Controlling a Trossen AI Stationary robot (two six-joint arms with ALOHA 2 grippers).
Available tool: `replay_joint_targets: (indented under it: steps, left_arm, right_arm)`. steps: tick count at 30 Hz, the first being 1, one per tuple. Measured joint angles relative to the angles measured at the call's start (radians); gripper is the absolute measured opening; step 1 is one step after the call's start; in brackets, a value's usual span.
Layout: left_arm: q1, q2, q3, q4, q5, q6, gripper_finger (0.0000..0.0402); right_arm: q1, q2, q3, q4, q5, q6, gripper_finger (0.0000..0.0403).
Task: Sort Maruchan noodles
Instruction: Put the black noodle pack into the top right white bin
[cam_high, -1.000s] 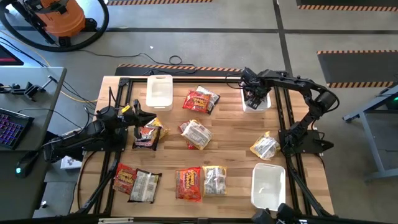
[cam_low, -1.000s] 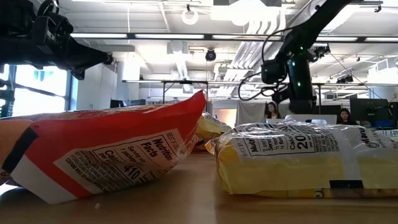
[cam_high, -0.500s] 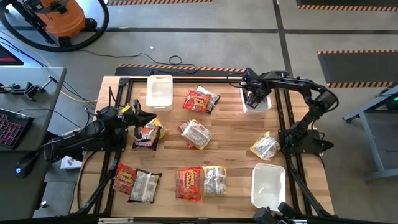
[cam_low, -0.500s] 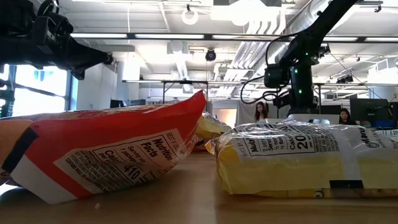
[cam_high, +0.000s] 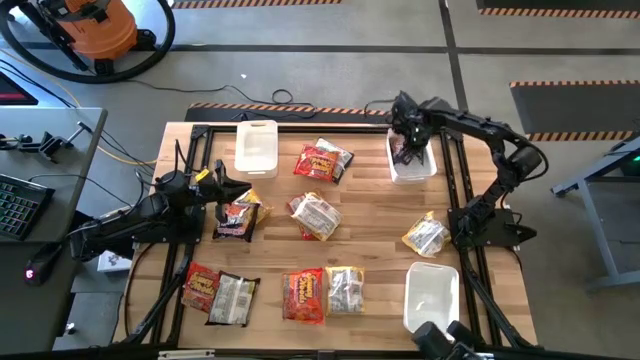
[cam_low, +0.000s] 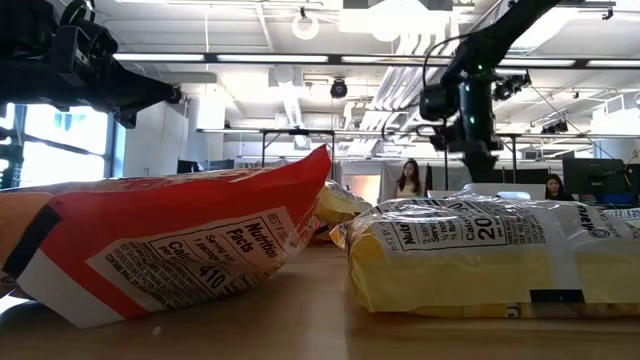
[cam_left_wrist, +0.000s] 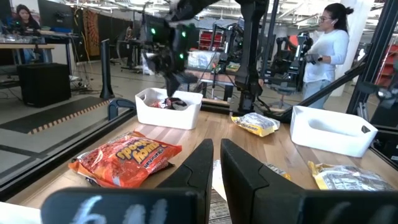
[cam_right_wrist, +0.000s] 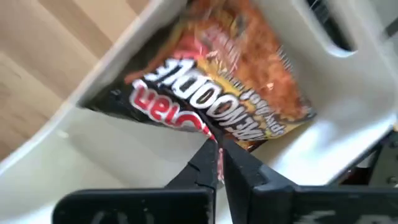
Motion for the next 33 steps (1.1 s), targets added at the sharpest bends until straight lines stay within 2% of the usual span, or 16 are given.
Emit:
replay_joint_targets:
  steps: [6, 9, 15, 20, 24, 33]
  left_arm:
    - [0.0, 0.0, 0.0, 0.0, 0.0, 0.0, 0.0023]
    - [0.0, 0.0, 0.0, 0.0, 0.0, 0.0, 0.0023]
    - [0.0, 0.0, 0.0, 0.0, 0.0, 0.0, 0.0023]
    - [0.0, 0.0, 0.0, 0.0, 0.0, 0.0, 0.0023]
    - [0.0, 0.0, 0.0, 0.0, 0.0, 0.0, 0.0023]
    - [0.0, 0.0, 0.0, 0.0, 0.0, 0.0, 0.0023]
  right_arm:
    - [-0.029, 0.0, 0.116, -0.085, -0.022, -0.046, 0.0008]
    - [0.001, -0.001, 0.138, -0.131, -0.029, -0.091, 0.0028]
    - [0.086, -0.001, 0.06, -0.097, -0.071, -0.155, 0.0122]
    - [0.118, -0.001, -0.055, 0.028, 0.03, -0.191, 0.0217]
    - [0.121, -0.001, -0.114, 0.11, 0.09, -0.203, 0.0265]
    - [0.12, -0.001, -0.219, 0.213, 0.117, -0.235, 0.0275]
